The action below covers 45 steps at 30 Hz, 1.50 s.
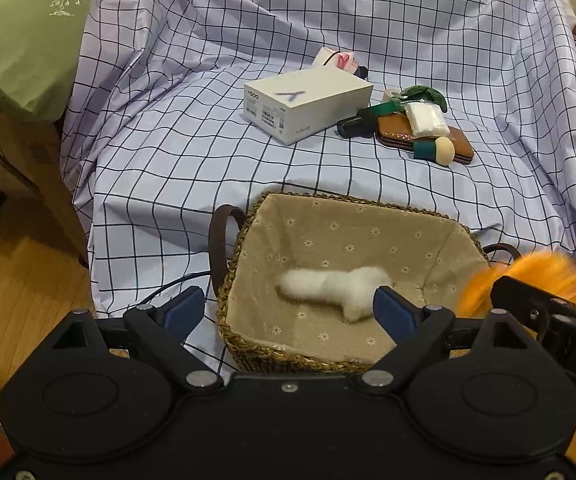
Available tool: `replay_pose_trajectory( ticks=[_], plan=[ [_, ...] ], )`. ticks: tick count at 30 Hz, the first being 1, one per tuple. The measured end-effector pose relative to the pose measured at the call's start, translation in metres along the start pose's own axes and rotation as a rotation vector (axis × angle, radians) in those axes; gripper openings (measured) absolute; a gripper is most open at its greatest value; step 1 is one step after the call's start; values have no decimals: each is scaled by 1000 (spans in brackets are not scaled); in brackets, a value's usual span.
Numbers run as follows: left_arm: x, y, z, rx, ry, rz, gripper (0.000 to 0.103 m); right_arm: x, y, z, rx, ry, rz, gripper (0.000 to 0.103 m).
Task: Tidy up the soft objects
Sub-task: 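Carry lamb and pouch over the woven basket and release both into it, then withdraw both grippers from the basket toward the remaining items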
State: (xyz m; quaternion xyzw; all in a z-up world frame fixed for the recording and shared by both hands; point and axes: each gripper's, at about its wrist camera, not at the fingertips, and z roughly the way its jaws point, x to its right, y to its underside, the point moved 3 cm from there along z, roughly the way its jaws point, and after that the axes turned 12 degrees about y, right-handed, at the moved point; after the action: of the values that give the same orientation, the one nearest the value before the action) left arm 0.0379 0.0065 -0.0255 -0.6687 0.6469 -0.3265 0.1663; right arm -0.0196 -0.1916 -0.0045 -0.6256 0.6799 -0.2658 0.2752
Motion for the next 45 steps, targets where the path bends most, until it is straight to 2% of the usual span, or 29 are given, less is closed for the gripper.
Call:
replay_pose_trajectory(
  ticks=[45],
  plan=[
    [0,5,4,-20,-13,1,89,-2,4,4,-17,5,0,80]
  ],
)
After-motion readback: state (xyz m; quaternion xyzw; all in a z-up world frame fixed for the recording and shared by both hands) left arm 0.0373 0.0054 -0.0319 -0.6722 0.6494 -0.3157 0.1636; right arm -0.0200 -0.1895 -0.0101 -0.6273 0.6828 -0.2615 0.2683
